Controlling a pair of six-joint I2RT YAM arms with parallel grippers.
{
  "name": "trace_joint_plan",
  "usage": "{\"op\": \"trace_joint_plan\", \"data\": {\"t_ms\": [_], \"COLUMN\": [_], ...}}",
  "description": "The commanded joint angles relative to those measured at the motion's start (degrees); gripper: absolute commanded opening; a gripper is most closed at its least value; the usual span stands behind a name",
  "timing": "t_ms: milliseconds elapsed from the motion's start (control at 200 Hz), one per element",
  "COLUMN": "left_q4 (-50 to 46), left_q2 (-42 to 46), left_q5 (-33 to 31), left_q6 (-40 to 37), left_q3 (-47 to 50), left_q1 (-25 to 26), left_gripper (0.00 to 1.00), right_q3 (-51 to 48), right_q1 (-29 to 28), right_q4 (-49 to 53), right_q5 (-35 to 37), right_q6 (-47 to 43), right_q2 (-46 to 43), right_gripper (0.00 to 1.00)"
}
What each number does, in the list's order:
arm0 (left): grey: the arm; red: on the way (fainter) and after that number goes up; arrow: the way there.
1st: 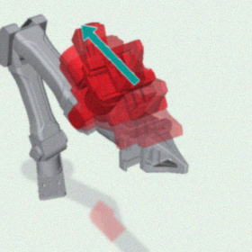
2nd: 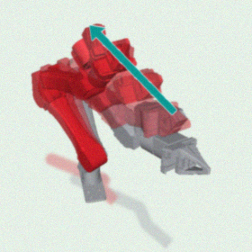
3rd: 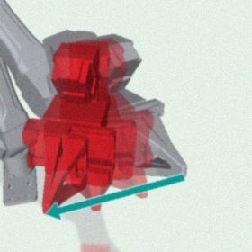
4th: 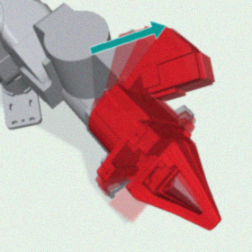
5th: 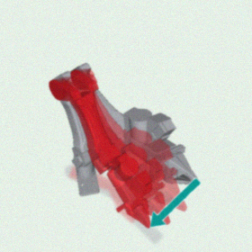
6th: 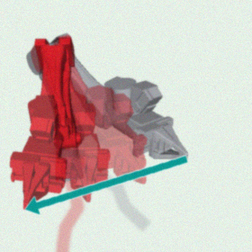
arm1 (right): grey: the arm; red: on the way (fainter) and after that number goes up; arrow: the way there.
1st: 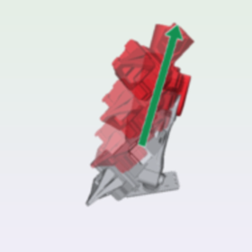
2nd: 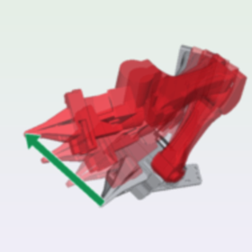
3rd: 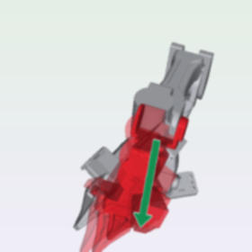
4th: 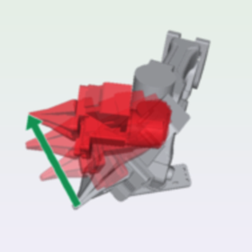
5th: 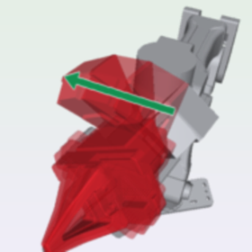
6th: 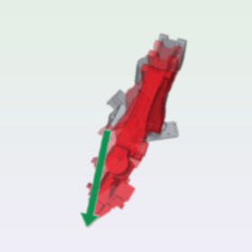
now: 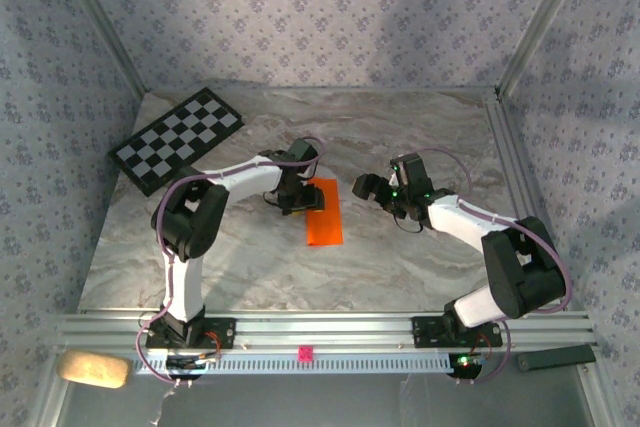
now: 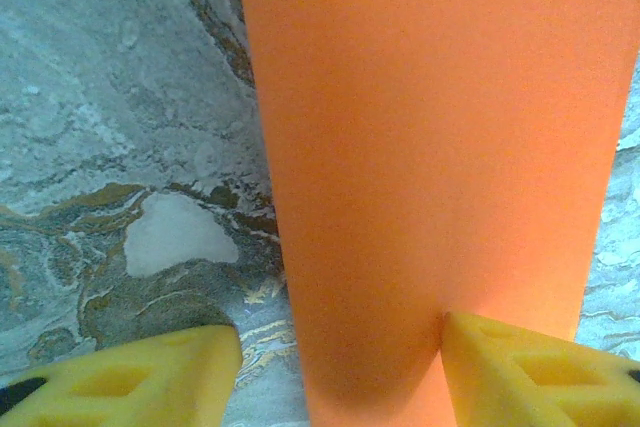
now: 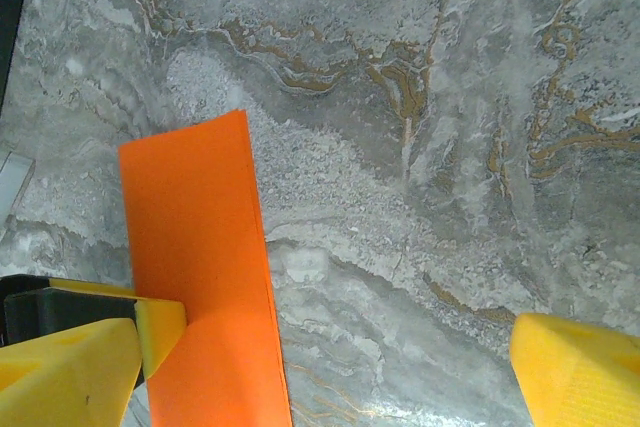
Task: Fold a paper plane with a square sheet of paper (pick it up from the middle)
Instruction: Hold the square sheet of paper at the center of the table.
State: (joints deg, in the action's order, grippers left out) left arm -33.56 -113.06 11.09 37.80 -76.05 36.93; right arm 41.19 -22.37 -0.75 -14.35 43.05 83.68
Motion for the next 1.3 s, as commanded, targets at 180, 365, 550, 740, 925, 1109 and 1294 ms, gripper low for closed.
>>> {"op": "trace_joint_plan", "data": {"t_ms": [180,365,550,740,925,1109,1294], "left_q4": [-1.7,-1.84,-1.36,-1.35,-1.05,-1.09,-1.25], "left_q2": [-6.03,-6.31,-6.55,-6.99,-7.34,-7.31,-7.27], "left_q5": [-4.22,-4.4,-4.44,-4.92,-5.27,-5.57,-5.93], "left_q6": [0.45,0.25,-0.68,-1.31,-1.77,-1.64,-1.39], "left_q3": [1.34,1.47,1.74,1.52,1.45,1.43,1.26], "left_q1": [-0.08,0.05,0.18,0.34,0.41,0.35,0.34], "left_gripper": [0.59,0.59,0.6,0.61,0.62,0.62,0.62], "right_q3": [0.99,1.16,1.26,1.3,1.44,1.58,1.82], "right_q1": [0.26,0.23,0.11,0.1,-0.13,-0.26,-0.39], "right_q4": [1.38,1.32,0.67,0.75,0.5,0.6,0.67], "right_q5": [0.39,0.0,-1.04,-1.43,-1.72,-1.72,-1.74], "right_q6": [-0.43,-0.51,-0.77,-0.94,-0.86,-0.78,-0.89], "right_q2": [-0.27,0.37,1.01,1.65,2.14,2.36,2.53], "right_gripper": [0.97,0.97,0.97,0.97,0.97,0.97,0.97]}}
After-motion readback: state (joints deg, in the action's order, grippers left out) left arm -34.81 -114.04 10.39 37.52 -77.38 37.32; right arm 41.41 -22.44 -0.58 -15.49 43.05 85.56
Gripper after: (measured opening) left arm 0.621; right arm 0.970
